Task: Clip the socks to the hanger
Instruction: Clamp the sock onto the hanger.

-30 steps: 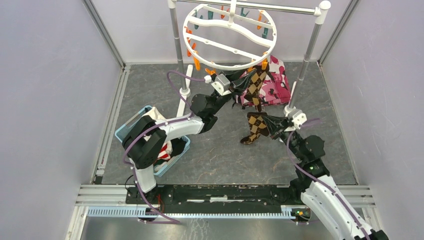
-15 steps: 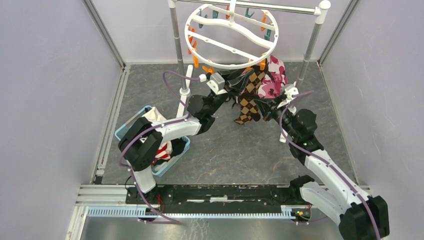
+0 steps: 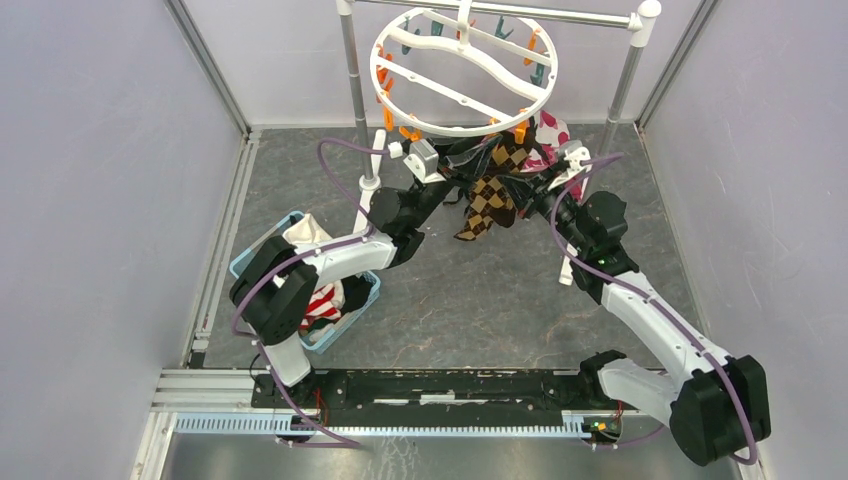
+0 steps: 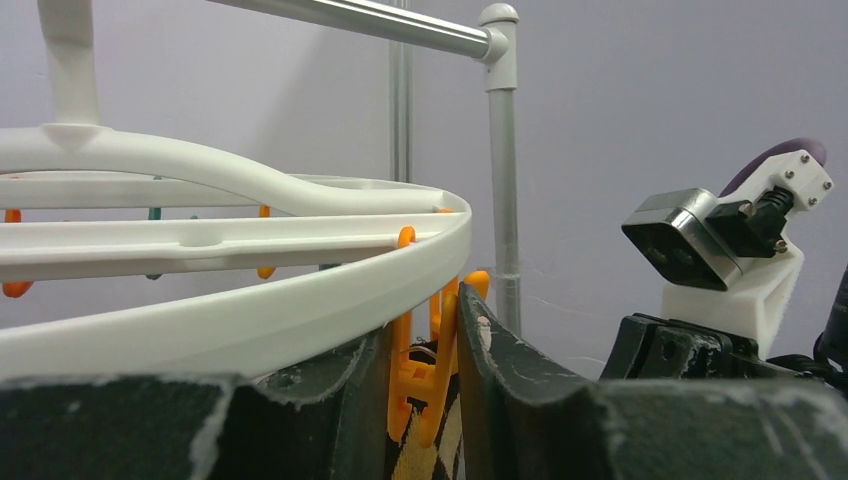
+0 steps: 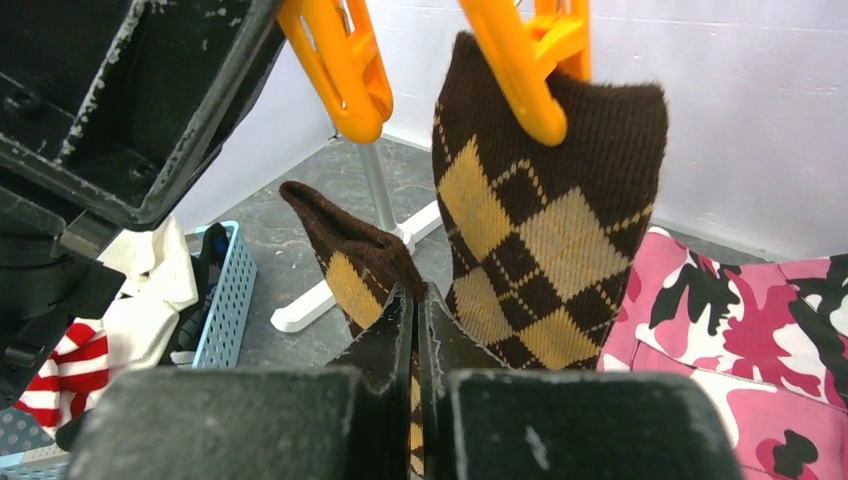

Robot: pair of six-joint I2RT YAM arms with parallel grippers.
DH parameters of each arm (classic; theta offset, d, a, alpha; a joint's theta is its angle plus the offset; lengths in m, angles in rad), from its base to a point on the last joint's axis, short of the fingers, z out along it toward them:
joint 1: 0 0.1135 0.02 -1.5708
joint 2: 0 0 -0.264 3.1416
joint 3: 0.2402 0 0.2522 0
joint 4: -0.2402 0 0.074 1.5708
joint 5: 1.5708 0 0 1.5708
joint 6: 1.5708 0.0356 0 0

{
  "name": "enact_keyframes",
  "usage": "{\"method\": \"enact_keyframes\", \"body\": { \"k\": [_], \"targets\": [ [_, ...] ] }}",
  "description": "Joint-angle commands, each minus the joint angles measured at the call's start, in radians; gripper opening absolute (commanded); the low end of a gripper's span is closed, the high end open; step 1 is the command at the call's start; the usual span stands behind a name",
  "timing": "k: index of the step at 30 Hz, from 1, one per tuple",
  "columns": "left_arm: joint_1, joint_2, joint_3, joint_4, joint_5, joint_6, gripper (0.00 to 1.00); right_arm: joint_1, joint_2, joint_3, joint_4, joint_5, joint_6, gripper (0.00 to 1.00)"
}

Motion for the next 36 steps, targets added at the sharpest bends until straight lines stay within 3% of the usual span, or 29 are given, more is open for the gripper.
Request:
{"method": "enact_keyframes", "body": {
  "k": [1, 36],
  "targets": [
    [0.009, -0.047, -0.003, 0.018, 0.014, -0.055, 0.02, -0.003, 0.018, 0.075, 0.075, -0.017, 0.025, 0.0],
    [0.017, -0.072, -0.003, 0.004, 0.035, -0.074, 0.02, -0.006, 0.052, 0.094, 0.057, 0.001, 0.071, 0.0]
  ]
}}
